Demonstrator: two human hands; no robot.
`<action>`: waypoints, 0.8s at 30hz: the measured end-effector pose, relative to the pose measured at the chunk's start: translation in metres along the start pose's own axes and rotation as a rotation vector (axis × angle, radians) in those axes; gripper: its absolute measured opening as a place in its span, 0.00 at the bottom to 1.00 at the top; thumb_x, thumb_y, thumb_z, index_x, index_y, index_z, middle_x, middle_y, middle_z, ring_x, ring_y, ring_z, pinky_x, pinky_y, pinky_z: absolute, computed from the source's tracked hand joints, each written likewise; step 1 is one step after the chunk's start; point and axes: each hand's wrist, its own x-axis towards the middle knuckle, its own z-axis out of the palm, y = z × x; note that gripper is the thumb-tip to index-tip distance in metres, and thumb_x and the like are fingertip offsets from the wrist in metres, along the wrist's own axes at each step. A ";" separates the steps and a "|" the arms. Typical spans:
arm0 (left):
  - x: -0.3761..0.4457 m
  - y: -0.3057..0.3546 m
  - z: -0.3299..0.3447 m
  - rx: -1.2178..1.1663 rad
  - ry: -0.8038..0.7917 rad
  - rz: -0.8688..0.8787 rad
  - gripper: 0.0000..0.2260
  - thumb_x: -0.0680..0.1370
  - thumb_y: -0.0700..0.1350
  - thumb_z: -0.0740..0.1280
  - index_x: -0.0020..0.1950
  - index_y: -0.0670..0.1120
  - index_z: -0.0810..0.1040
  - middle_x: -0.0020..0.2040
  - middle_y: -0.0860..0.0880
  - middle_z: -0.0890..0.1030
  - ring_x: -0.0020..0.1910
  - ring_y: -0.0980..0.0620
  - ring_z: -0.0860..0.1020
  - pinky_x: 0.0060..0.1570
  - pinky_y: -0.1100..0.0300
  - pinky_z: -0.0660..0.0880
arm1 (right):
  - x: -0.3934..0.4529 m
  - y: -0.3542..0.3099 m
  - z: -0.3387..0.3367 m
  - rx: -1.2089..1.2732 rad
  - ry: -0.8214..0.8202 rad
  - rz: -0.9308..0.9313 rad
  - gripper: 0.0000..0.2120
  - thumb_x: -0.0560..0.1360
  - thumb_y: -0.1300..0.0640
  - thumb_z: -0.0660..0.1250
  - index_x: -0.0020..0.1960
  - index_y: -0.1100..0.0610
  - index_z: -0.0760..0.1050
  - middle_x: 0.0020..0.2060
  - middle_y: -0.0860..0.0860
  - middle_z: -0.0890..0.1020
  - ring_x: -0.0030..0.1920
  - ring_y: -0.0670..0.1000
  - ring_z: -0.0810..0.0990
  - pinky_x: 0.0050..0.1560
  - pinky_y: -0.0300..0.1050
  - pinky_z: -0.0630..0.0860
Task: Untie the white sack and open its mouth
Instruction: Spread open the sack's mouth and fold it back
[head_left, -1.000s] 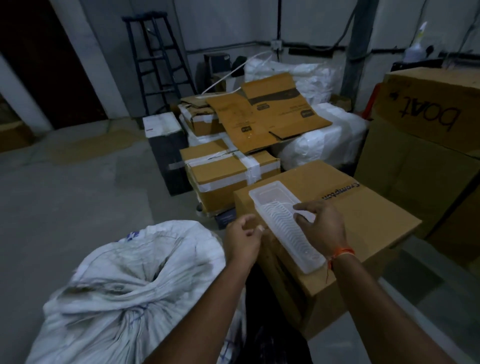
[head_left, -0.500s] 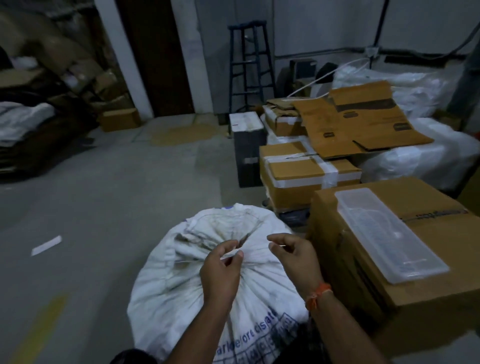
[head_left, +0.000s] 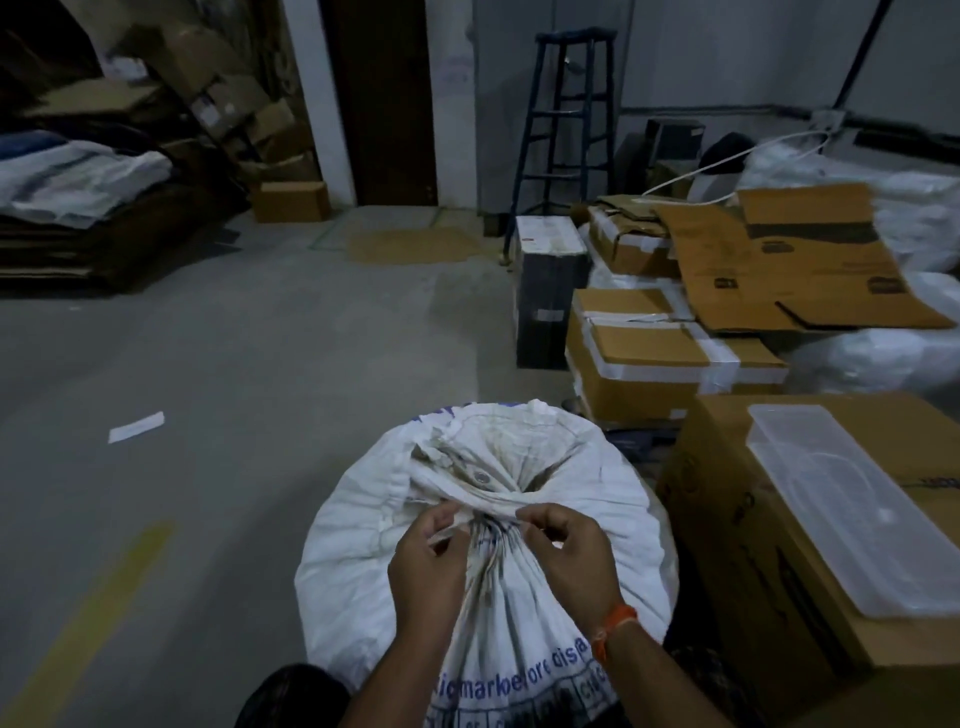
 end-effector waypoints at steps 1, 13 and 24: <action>0.001 -0.005 -0.004 0.005 0.013 -0.018 0.11 0.77 0.43 0.73 0.54 0.59 0.83 0.52 0.61 0.85 0.52 0.62 0.82 0.53 0.61 0.78 | -0.001 -0.001 0.007 -0.014 0.000 -0.021 0.06 0.76 0.60 0.72 0.50 0.51 0.85 0.46 0.44 0.86 0.47 0.40 0.83 0.50 0.43 0.82; 0.033 -0.035 -0.042 -0.069 0.165 -0.100 0.11 0.78 0.40 0.72 0.54 0.57 0.84 0.52 0.59 0.85 0.52 0.57 0.83 0.54 0.56 0.79 | 0.030 -0.020 0.054 -0.105 0.122 -0.224 0.08 0.74 0.59 0.73 0.52 0.49 0.83 0.48 0.43 0.82 0.49 0.44 0.80 0.46 0.46 0.81; 0.029 -0.038 -0.036 -0.098 0.105 -0.031 0.15 0.77 0.37 0.72 0.57 0.57 0.84 0.55 0.58 0.86 0.51 0.61 0.83 0.52 0.64 0.77 | 0.083 -0.006 0.068 -0.392 0.067 -0.342 0.06 0.71 0.53 0.77 0.46 0.47 0.81 0.64 0.50 0.78 0.67 0.52 0.72 0.64 0.36 0.62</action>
